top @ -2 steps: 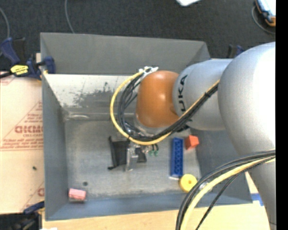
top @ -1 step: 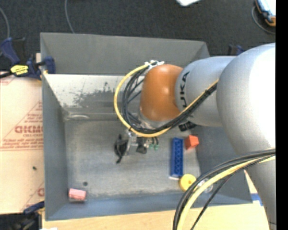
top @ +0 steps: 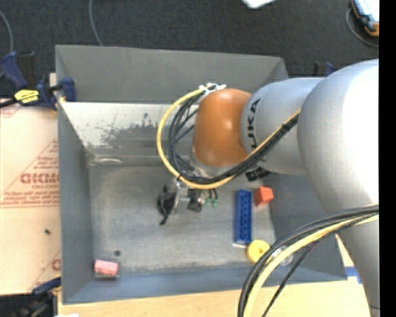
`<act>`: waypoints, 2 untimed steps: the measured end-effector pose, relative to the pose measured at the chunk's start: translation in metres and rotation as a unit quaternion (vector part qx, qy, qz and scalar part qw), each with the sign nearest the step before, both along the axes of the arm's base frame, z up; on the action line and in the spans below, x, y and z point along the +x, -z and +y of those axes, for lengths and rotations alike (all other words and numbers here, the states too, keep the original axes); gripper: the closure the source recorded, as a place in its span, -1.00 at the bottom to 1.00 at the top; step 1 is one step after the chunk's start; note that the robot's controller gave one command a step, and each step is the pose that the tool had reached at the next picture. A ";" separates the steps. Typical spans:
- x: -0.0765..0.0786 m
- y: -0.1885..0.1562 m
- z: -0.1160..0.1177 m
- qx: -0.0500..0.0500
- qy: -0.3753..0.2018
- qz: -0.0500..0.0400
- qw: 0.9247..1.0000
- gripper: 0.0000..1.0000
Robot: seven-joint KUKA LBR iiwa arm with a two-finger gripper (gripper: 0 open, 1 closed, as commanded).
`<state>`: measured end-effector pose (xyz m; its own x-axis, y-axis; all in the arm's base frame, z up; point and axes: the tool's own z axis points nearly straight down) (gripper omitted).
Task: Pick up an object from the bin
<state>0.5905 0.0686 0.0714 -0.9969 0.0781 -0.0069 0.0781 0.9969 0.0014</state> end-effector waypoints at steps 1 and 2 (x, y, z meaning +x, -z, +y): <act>-0.001 -0.003 0.000 0.000 0.000 0.000 1.000 1.00; -0.001 -0.012 0.000 0.000 0.000 0.000 1.000 1.00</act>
Offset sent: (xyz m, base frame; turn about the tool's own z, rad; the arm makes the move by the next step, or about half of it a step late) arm 0.0000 0.0000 0.0317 0.0000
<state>0.5899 0.0684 0.0829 -0.9969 0.0786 -0.0065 0.0786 0.9969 0.0016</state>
